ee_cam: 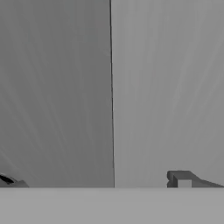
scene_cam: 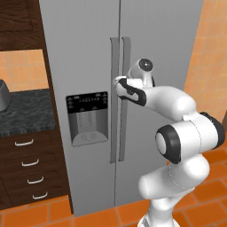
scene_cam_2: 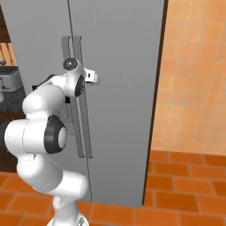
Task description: Grab a lemon wedge from the fridge and one ice cube from the ice bowl, and put them in the glass of lemonade.
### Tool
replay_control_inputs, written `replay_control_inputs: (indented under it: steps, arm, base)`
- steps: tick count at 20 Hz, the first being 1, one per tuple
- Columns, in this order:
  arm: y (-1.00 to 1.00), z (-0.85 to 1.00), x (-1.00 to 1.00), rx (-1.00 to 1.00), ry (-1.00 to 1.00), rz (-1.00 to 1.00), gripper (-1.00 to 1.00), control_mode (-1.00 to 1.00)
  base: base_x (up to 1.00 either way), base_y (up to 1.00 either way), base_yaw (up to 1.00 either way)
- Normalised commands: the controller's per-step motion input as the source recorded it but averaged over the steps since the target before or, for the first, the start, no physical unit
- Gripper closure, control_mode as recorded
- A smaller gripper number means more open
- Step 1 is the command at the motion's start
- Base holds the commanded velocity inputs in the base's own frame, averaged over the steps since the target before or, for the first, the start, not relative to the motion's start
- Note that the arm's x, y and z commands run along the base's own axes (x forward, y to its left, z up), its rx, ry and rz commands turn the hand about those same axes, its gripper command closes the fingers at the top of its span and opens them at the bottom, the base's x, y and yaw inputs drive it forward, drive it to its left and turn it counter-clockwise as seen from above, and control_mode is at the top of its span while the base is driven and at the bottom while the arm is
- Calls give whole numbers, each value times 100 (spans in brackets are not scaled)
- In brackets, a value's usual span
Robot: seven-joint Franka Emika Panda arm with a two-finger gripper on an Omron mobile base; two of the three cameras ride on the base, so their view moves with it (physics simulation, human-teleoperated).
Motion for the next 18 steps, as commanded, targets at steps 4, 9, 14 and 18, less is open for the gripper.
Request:
replay_control_inputs:
  steps: [4, 9, 14, 18]
  arm:
    - [4, -12, 18, 0, -2, 0, -100, -100]
    - [5, 0, 11, 0, 0, 0, 100, -100]
    - [0, 0, 14, 0, 0, 0, 100, -100]
    - [-14, 0, 2, 0, 0, 0, 100, -100]
  base:
    - [0, 0, 0]
    - [0, 0, 0]
    - [0, 0, 0]
    - [0, 0, 0]
